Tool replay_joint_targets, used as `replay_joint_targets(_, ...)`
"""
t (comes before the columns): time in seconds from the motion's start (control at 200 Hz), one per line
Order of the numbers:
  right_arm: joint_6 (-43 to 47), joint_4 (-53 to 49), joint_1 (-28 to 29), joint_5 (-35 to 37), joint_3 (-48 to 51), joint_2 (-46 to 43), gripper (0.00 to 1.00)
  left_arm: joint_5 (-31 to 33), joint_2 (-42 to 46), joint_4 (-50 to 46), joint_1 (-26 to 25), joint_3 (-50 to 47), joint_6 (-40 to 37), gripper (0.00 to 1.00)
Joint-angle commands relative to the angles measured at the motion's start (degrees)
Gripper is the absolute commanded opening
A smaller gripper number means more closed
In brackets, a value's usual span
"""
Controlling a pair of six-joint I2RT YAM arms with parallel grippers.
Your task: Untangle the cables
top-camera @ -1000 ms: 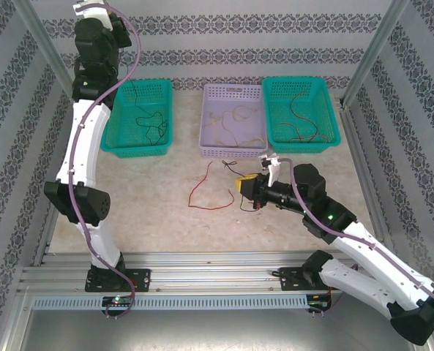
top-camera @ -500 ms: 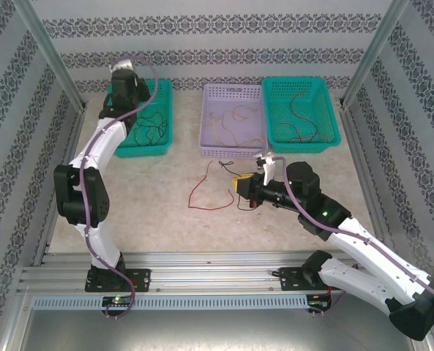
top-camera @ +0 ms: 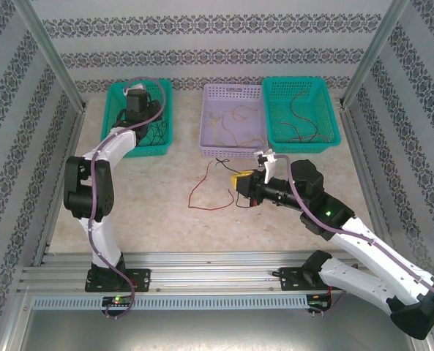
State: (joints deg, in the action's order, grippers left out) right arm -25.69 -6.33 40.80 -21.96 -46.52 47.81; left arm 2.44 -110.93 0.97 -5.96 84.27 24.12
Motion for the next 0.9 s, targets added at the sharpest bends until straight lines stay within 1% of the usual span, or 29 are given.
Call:
replay_joint_targets(0.0,-0.01,1.45,0.75,0.94,-3.56,1.75,0.00,-2.85,-0.24,1.22,-0.21,-2.71,4.18,0.53)
replay_joint_targets(0.1,0.07,0.65,0.70,-0.32,-8.35,6.80,0.00,-4.58,4.16,4.18,-0.28,-6.60,6.63,0.61)
replay_joint_targets(0.16,0.60,-0.07,0.69,-1.80,-12.59,10.53,0.00,-4.46,7.72,5.15,-0.28,-9.11,7.63,0.66)
replay_joint_targets(0.23,1.48,-1.40,0.69,-1.91,-18.11,14.88,0.00,-3.72,12.15,5.04,-0.39,-11.84,8.83,0.73)
replay_joint_targets(0.32,2.60,-3.11,0.43,-2.39,-25.72,21.08,0.00,-0.24,18.92,5.26,-1.03,-17.38,11.13,0.83)
replay_joint_targets(0.43,2.00,-3.82,-0.42,-5.51,-35.91,29.69,0.00,4.42,28.00,5.61,-2.31,-25.69,16.29,0.91)
replay_joint_targets(0.57,0.00,-4.73,-1.32,-10.80,-49.81,41.27,0.00,13.94,41.12,0.60,-7.11,-34.01,21.22,1.00)
replay_joint_targets(0.615,-0.80,-5.55,-1.86,-12.97,-55.03,45.70,0.00,16.35,45.26,-0.90,-8.89,-36.44,21.93,1.00)
replay_joint_targets(0.684,-3.50,-6.55,-2.75,-16.29,-64.33,53.21,0.00,19.69,50.87,-3.88,-11.68,-38.73,21.76,1.00)
replay_joint_targets(0.774,-6.31,-8.78,-3.55,-19.64,-78.83,63.98,0.00,21.26,55.73,-7.81,-14.21,-40.54,20.46,1.00)
replay_joint_targets(0.824,-7.50,-12.37,-3.80,-21.11,-89.68,71.17,0.00,22.25,57.50,-10.39,-15.13,-41.12,20.01,1.00)
replay_joint_targets(0.894,-9.81,-18.46,-3.98,-22.98,-108.60,83.54,0.00,22.54,60.04,-12.50,-15.62,-43.10,19.66,1.00)
